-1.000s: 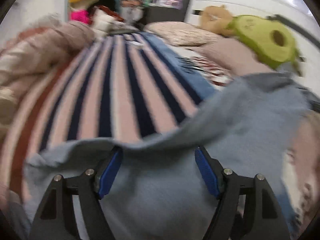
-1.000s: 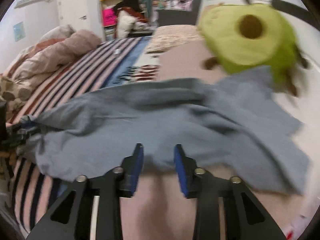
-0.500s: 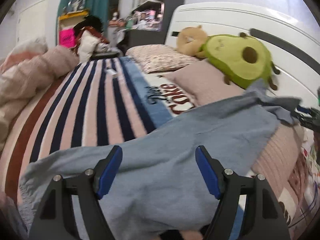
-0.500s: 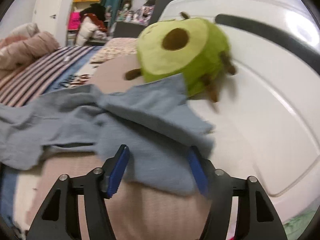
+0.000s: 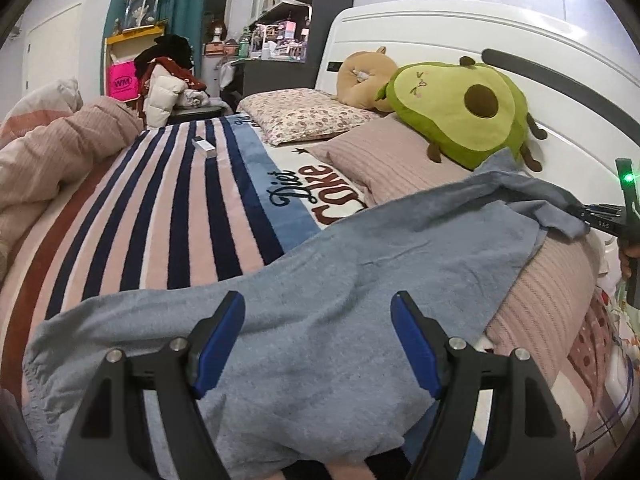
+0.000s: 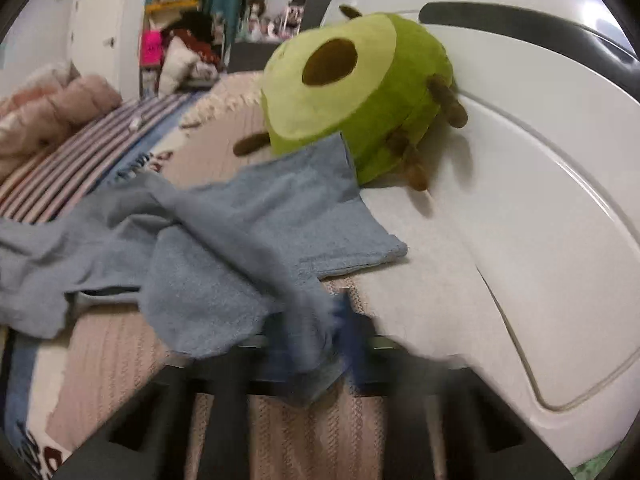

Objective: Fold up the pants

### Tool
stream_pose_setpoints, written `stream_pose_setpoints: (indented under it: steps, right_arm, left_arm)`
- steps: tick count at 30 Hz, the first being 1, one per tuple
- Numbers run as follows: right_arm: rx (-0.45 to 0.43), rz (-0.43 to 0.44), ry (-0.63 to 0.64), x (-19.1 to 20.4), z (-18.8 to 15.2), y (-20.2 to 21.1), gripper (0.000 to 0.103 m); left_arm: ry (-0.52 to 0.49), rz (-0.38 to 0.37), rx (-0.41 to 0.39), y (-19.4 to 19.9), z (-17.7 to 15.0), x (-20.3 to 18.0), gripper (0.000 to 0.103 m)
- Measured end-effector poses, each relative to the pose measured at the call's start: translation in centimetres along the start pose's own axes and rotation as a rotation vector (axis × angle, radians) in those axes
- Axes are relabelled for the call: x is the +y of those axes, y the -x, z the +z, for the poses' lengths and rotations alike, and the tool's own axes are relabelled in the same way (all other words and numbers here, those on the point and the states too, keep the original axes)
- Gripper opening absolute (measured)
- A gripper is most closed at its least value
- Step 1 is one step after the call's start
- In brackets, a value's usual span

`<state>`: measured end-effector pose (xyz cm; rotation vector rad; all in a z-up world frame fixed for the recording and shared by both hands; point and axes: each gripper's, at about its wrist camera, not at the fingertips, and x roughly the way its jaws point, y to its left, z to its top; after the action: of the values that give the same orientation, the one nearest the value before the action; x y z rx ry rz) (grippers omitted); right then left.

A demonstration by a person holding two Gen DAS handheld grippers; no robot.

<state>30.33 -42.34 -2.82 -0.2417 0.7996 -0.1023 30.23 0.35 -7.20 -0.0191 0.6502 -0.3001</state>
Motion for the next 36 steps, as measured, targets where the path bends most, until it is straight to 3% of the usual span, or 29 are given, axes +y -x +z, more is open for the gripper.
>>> stream_pose_setpoints:
  steps: [3, 10, 19, 21, 23, 25, 31, 36]
  right_arm:
    - [-0.026, -0.073, 0.018, 0.4, 1.2, 0.0, 0.003]
    - [-0.069, -0.140, 0.049, 0.4, 5.9, -1.1, 0.003]
    - [-0.077, -0.252, 0.088, 1.1, 10.9, -6.1, 0.004]
    - [-0.034, -0.240, 0.073, 1.0, 11.0, -7.4, 0.018]
    - [-0.014, -0.227, 0.041, 0.7, 10.7, -8.0, 0.055]
    - [-0.029, -0.230, 0.017, 0.3, 10.1, -7.4, 0.060]
    - [0.033, -0.011, -0.181, -1.4, 6.4, -3.7, 0.065]
    - [0.130, 0.191, -0.355, -1.6, 1.8, -3.1, 0.065]
  left_arm:
    - [0.013, 0.008, 0.002, -0.4, -0.2, 0.3, 0.072]
    - [0.021, 0.071, -0.012, -1.3, -0.8, 1.3, 0.072]
    - [0.019, 0.131, 0.012, -2.8, -1.6, 2.8, 0.072]
    - [0.017, 0.144, 0.018, -3.0, -1.8, 3.2, 0.072]
    - [0.023, 0.167, 0.020, -3.0, -2.0, 3.6, 0.072]
    - [0.043, 0.188, 0.016, -2.9, -2.1, 4.3, 0.076]
    - [0.106, 0.153, -0.028, -0.5, -2.0, 5.0, 0.080]
    - [0.193, 0.155, -0.020, 2.6, -4.3, 6.0, 0.080]
